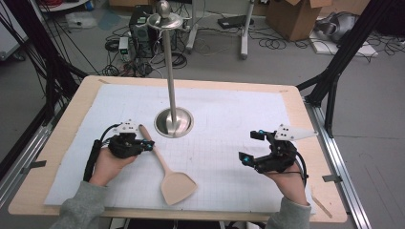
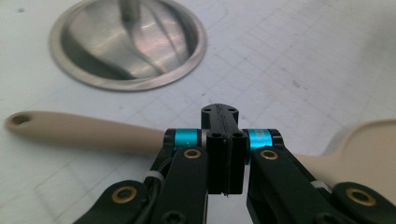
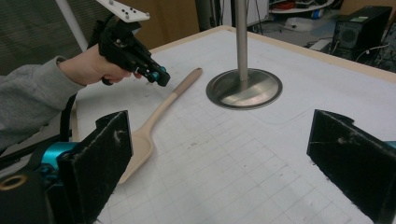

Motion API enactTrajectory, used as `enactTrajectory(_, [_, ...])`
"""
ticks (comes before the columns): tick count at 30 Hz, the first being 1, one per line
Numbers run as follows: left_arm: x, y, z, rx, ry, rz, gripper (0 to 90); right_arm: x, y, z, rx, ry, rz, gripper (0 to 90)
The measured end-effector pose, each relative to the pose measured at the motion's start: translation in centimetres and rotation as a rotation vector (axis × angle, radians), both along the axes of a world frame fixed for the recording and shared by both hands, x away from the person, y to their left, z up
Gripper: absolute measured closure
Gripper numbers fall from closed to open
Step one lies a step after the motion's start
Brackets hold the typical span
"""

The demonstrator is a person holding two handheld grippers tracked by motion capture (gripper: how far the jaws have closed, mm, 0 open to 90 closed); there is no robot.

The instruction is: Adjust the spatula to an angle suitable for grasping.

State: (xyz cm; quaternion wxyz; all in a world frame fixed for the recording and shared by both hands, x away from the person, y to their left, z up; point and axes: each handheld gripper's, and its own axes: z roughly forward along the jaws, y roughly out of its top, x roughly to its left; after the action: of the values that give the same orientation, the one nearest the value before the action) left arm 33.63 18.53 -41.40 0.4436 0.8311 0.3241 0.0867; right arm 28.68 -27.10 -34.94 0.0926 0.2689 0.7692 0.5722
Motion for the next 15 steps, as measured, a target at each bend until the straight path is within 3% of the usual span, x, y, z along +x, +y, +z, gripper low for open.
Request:
enactTrajectory(8, [-0.4,-3.5,-0.6,0.028,0.03,-0.06,89.7,-0.1,-0.4,0.0,0.009,0.008,-0.007,6.0])
enactTrajectory(15, [-0.4,-4.7,-1.1,0.077,0.047,-0.09,89.7,-0.1,-0.7,0.1,0.019,0.002,-0.022,6.0])
